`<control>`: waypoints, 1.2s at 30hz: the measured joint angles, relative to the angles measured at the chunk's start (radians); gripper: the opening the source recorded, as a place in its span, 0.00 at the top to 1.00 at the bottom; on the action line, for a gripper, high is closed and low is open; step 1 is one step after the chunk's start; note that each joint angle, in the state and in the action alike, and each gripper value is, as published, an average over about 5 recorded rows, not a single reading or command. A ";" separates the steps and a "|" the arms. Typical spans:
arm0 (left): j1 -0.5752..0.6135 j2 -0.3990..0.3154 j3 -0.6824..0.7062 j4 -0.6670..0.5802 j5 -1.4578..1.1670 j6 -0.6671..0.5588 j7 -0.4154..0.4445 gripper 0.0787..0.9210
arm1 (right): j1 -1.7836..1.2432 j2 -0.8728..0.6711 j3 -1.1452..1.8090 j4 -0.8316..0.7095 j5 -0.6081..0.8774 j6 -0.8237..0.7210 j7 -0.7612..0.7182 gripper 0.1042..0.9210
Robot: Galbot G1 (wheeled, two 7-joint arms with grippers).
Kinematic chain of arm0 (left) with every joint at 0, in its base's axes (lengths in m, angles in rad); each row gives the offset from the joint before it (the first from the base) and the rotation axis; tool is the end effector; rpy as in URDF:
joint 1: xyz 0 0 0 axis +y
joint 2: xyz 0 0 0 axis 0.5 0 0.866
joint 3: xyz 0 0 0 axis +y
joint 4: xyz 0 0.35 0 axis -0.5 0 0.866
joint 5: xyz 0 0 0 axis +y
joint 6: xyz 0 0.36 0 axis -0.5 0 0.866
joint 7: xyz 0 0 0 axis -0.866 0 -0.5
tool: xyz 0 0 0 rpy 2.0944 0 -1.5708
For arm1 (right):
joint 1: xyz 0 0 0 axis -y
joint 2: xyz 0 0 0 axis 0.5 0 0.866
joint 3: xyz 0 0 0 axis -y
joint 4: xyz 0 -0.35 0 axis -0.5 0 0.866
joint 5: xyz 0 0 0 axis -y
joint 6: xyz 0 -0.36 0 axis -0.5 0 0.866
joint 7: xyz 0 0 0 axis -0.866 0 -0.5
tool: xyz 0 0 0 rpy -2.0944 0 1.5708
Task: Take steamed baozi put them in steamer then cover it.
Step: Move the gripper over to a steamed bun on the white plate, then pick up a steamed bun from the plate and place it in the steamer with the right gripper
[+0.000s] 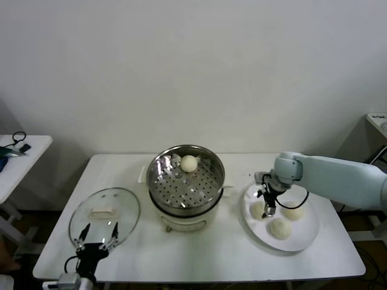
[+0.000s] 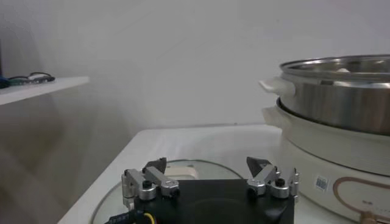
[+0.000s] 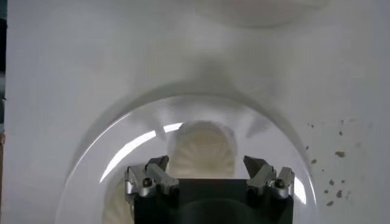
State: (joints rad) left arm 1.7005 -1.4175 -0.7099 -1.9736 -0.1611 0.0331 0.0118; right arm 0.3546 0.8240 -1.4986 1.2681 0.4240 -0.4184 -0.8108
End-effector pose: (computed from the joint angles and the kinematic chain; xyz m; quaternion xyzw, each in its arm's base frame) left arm 0.1387 0.0925 -0.3543 0.0457 -0.9900 -0.0313 0.1298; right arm 0.5127 -0.0837 -0.2395 0.4877 -0.5400 0.5017 0.4677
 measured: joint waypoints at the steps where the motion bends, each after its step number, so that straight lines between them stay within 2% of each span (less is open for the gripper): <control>1: 0.000 0.000 0.000 0.000 0.000 0.000 0.000 0.12 | -0.005 0.000 0.004 -0.003 -0.003 -0.001 0.001 0.13; 8: 0.001 0.000 -0.002 -0.003 0.000 0.001 -0.001 0.12 | -0.024 -0.002 0.033 -0.009 -0.012 -0.003 -0.002 0.25; 19: 0.006 0.000 -0.005 -0.014 0.004 0.003 -0.001 0.12 | 0.086 -0.016 -0.009 0.033 0.036 0.031 -0.051 0.28; 28: 0.010 0.004 0.002 -0.026 0.007 0.005 0.000 0.12 | 0.398 0.040 -0.126 0.094 0.202 0.057 -0.120 0.27; 36: 0.008 0.008 0.008 -0.034 0.007 0.007 0.001 0.12 | 0.555 0.169 -0.117 0.148 0.391 -0.003 -0.087 0.27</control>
State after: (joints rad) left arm 1.7085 -1.4097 -0.7023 -2.0079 -0.1541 0.0398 0.0126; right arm 0.9098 0.9931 -1.6154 1.4164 0.8147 -0.4215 -0.8974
